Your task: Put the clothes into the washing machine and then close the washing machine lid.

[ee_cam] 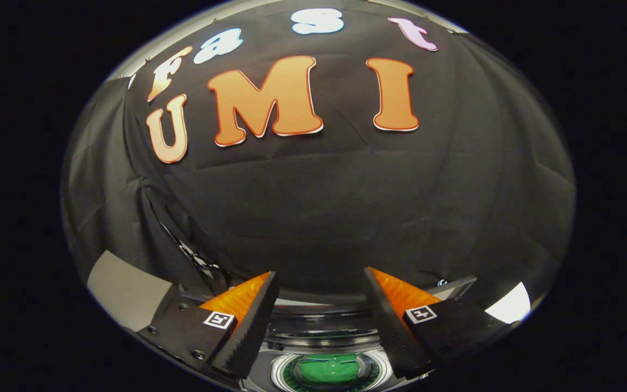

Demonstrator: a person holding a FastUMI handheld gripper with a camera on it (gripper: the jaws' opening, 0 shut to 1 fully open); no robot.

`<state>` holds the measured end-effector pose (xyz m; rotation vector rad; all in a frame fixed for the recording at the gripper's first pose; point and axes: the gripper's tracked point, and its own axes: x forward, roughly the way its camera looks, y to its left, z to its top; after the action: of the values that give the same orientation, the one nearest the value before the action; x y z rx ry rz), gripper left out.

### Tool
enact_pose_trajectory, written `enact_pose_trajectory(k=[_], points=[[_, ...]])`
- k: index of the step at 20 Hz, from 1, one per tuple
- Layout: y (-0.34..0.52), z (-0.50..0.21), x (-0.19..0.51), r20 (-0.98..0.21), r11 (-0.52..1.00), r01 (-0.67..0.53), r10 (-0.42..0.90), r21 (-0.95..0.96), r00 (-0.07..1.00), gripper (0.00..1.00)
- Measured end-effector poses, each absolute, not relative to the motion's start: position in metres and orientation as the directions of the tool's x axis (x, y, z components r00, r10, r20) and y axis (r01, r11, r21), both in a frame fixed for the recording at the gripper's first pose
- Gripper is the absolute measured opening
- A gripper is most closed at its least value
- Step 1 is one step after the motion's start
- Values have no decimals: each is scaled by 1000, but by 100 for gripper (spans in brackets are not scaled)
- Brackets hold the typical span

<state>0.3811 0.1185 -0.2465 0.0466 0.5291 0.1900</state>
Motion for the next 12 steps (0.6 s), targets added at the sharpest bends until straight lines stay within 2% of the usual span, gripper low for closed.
enact_pose_trajectory(k=[6, 12], points=[[129, -283, 409, -561, 987, -146, 159, 69, 812, 99], [127, -288, 412, -560, 987, -150, 151, 48, 815, 98]])
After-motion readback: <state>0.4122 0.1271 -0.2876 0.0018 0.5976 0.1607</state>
